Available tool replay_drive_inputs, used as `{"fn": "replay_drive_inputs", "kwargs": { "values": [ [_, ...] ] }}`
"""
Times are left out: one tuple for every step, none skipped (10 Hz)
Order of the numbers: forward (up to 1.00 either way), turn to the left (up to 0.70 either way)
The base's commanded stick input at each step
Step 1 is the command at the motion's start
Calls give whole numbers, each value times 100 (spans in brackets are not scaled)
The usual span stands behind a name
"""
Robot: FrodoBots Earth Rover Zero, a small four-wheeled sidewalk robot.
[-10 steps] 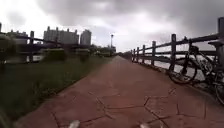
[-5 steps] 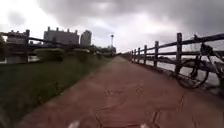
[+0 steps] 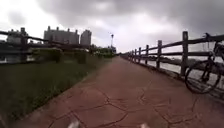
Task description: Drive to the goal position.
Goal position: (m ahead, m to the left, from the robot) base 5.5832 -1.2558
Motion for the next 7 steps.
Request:
{"fn": "replay_drive_inputs", "kwargs": {
  "values": [
    [70,0],
    [70,0],
    [70,0],
    [70,0],
    [70,0],
    [70,0],
    [70,0]
  ]
}}
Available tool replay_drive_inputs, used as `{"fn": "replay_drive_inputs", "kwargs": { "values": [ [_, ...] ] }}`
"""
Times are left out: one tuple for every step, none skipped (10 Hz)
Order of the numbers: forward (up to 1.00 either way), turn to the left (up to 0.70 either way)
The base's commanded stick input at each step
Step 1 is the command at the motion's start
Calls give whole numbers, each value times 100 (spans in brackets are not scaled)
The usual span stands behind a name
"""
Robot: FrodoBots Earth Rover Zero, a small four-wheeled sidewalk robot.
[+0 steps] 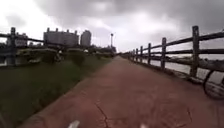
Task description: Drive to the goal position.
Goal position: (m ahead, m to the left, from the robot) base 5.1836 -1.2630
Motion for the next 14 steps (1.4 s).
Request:
{"fn": "replay_drive_inputs", "kwargs": {
  "values": [
    [70,0],
    [70,0],
    [70,0],
    [70,0],
    [70,0],
    [70,0],
    [70,0],
    [70,0],
    [70,0],
    [70,0],
    [70,0],
    [70,0],
    [70,0],
    [70,0]
  ]
}}
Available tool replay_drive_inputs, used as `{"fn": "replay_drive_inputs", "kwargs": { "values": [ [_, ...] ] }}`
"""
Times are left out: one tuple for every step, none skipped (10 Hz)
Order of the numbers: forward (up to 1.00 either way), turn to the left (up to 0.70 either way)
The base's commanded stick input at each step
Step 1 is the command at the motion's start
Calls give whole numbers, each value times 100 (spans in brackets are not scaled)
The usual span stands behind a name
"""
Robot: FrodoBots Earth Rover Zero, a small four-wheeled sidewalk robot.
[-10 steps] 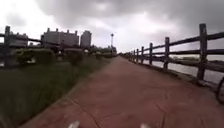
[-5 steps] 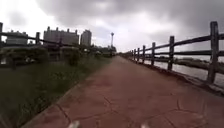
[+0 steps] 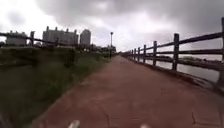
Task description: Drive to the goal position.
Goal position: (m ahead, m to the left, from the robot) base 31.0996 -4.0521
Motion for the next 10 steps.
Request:
{"fn": "replay_drive_inputs", "kwargs": {
  "values": [
    [70,0],
    [70,0],
    [70,0],
    [70,0],
    [70,0],
    [70,0],
    [70,0],
    [70,0],
    [70,0],
    [70,0]
  ]
}}
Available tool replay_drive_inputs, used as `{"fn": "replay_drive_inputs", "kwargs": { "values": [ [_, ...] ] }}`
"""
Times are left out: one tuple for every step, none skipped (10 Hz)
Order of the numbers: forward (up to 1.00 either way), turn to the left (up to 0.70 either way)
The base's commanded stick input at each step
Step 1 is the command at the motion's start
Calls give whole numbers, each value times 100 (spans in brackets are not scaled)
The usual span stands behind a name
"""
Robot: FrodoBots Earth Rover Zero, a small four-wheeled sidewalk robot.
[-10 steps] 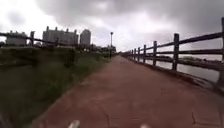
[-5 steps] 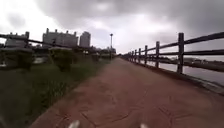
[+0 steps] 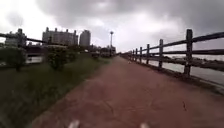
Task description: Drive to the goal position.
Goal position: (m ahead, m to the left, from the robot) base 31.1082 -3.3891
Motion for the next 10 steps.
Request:
{"fn": "replay_drive_inputs", "kwargs": {
  "values": [
    [70,0],
    [70,0],
    [70,0],
    [70,0],
    [70,0],
    [70,0],
    [70,0],
    [70,0],
    [70,0],
    [70,0]
  ]
}}
